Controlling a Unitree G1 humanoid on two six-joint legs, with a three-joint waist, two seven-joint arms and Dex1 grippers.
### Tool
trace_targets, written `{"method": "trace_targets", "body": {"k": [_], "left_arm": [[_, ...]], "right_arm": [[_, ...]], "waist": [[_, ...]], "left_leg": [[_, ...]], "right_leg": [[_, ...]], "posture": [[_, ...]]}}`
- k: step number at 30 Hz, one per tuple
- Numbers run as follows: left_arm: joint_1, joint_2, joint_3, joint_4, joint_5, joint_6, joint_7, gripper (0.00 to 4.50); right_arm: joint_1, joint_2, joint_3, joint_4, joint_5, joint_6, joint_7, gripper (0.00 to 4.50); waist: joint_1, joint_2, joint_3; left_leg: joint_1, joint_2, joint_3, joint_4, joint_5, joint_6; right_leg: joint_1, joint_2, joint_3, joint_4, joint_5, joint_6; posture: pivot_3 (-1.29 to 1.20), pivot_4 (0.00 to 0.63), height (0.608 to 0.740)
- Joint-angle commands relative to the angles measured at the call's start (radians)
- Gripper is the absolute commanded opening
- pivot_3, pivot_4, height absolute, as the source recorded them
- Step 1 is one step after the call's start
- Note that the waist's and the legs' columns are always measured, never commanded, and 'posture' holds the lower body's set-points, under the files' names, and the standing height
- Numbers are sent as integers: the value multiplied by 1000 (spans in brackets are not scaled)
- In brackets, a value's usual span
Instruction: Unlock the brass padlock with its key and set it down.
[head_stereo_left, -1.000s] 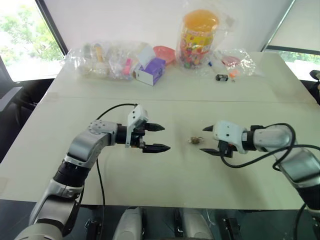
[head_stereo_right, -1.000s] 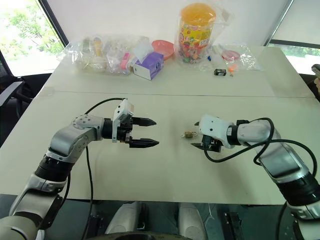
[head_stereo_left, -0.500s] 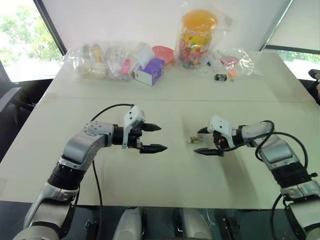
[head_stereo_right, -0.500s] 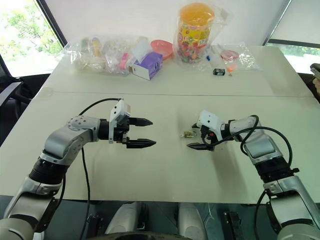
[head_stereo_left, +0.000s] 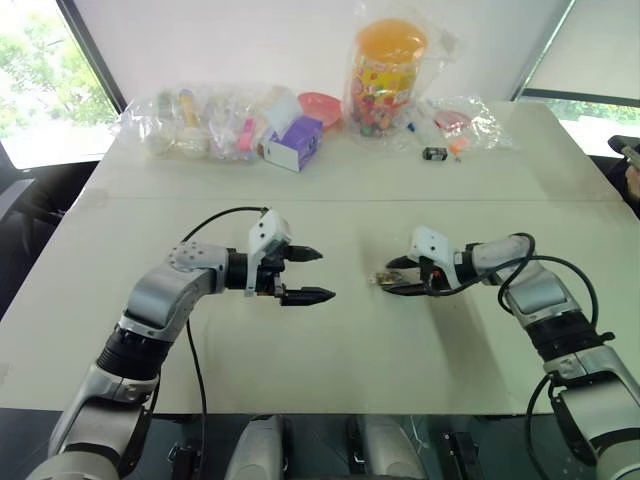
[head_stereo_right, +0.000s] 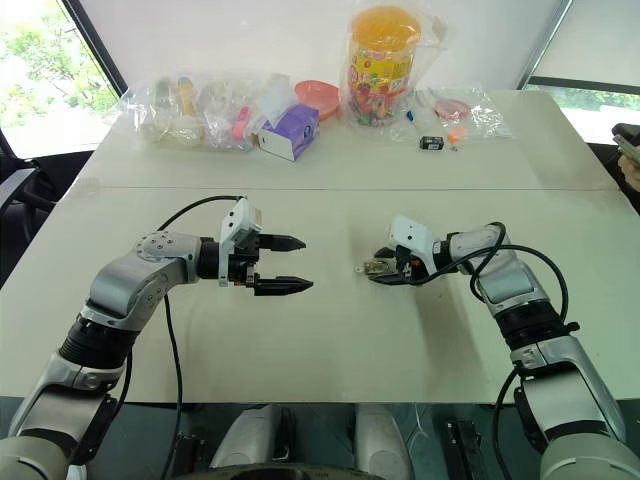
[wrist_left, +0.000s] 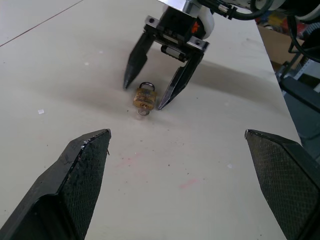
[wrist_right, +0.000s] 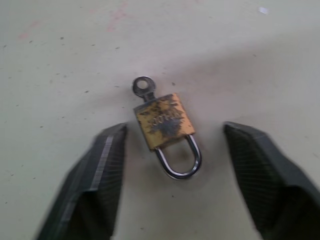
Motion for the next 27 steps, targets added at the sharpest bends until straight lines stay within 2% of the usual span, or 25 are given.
{"method": "trace_targets", "body": {"k": [1, 5, 9, 15, 20, 26, 27], "left_arm": [[-12, -3, 18, -33, -12, -1, 4, 4500], [-14, -10, 34, -13, -37, 28, 8, 4500], [-42, -21, 50, 18, -72, 75, -6, 4500], [-110, -56, 54, 64, -89, 84, -17, 4500], [-143, -65, 28, 96, -62, 37, -54, 4500], [-151, -70, 20, 120, -37, -14, -83, 4500], [-151, -70, 17, 122, -29, -27, -88, 3918]], "right_arm": [[18, -1, 15, 0, -40, 5, -11, 667], [55, -34, 37, -131, -122, -63, -62, 656], [122, -53, -22, -394, -235, -207, -235, 656], [224, -52, -68, -678, -350, -309, -382, 656], [275, -47, -82, -777, -403, -287, -427, 656], [275, -51, -80, -785, -409, -266, -426, 656], [273, -52, -80, -788, -410, -264, -424, 656]], "waist": [[0, 0, 0], [0, 0, 0], [1, 0, 0], [4, 0, 0], [2, 0, 0], [1, 0, 0], [1, 0, 0]], "left_leg": [[0, 0, 0, 0, 0, 0], [1, 0, 0, 0, 0, 0], [0, 0, 0, 0, 0, 0], [-1, -1, 1, 0, 0, -1], [-1, -2, 1, 0, 0, -1], [-1, -1, 1, 0, 0, -1], [-1, -1, 1, 0, 0, -1]], "right_leg": [[0, 0, 0, 0, 0, 0], [0, 0, 0, 1, 0, 0], [-1, 0, 0, 2, 0, 0], [-3, 0, 1, 3, 0, 0], [-3, 1, 1, 3, 0, 0], [-3, 2, 1, 3, 0, 0], [-3, 2, 1, 3, 0, 0]], "posture": [[0, 150, 735], [0, 150, 735], [0, 150, 735], [0, 150, 735], [0, 150, 735], [0, 150, 735], [0, 150, 735]]}}
